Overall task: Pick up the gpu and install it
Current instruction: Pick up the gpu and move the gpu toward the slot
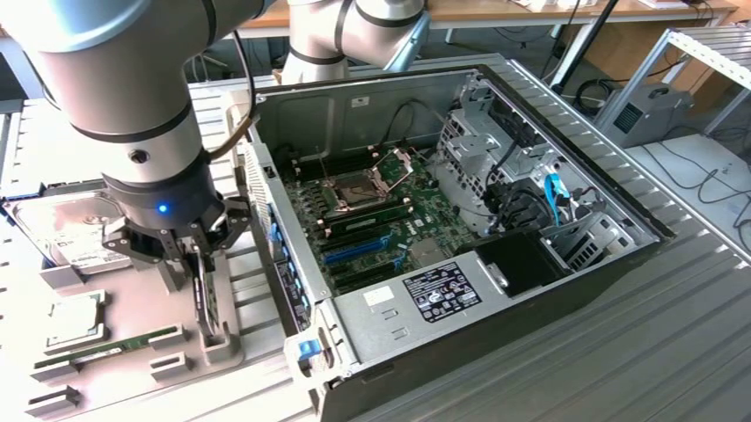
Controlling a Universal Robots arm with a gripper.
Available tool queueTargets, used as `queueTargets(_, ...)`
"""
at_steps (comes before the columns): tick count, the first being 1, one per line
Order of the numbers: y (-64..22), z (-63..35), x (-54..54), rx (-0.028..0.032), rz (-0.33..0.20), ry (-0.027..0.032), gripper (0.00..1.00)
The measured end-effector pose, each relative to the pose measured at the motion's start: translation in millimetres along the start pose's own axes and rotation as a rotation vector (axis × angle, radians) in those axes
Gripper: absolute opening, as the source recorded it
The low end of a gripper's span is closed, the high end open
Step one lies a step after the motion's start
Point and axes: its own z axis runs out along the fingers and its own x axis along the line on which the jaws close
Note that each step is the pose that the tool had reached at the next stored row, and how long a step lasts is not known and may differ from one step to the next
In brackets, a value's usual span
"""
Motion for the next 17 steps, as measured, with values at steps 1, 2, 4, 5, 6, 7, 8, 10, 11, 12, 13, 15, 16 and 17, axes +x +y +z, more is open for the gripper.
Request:
queueTargets(1, 0.0, -0.1, 0.0, 0.0, 0.0, 0.0, 0.26)
queueTargets(2, 0.0, -0.4, 0.0, 0.0, 0.0, 0.0, 0.26)
queueTargets(4, 0.0, -0.9, 0.0, 0.0, 0.0, 0.0, 0.26)
queueTargets(5, 0.0, -1.1, 0.0, 0.0, 0.0, -0.0001, 0.26)
queueTargets(6, 0.1, -1.4, 0.0, 0.0, 0.0, 0.0, 0.26)
queueTargets(7, 0.1, -1.6, 0.0, -0.0001, 0.0, -0.0001, 0.26)
queueTargets(8, 0.1, -1.8, -0.1, 0.0, 0.0, 0.0, 0.26)
queueTargets(10, 0.1, -2.2, -0.1, 0.0, 0.0, 0.0, 0.26)
queueTargets(11, 0.1, -2.4, -0.1, -0.0001, 0.0, 0.0, 0.26)
queueTargets(12, 0.1, -2.7, -0.1, 0.0, 0.0, 0.0, 0.26)
queueTargets(13, 0.1, -2.9, -0.1, 0.0, 0.0, -0.0001, 0.26)
queueTargets(15, 0.1, -3.4, -0.1, -0.0001, 0.0, 0.0, 0.26)
queueTargets(16, 0.2, -3.6, -0.1, 0.0, 0.0, 0.0, 0.26)
queueTargets(17, 0.2, -3.9, -0.1, 0.0, 0.0, 0.0, 0.26)
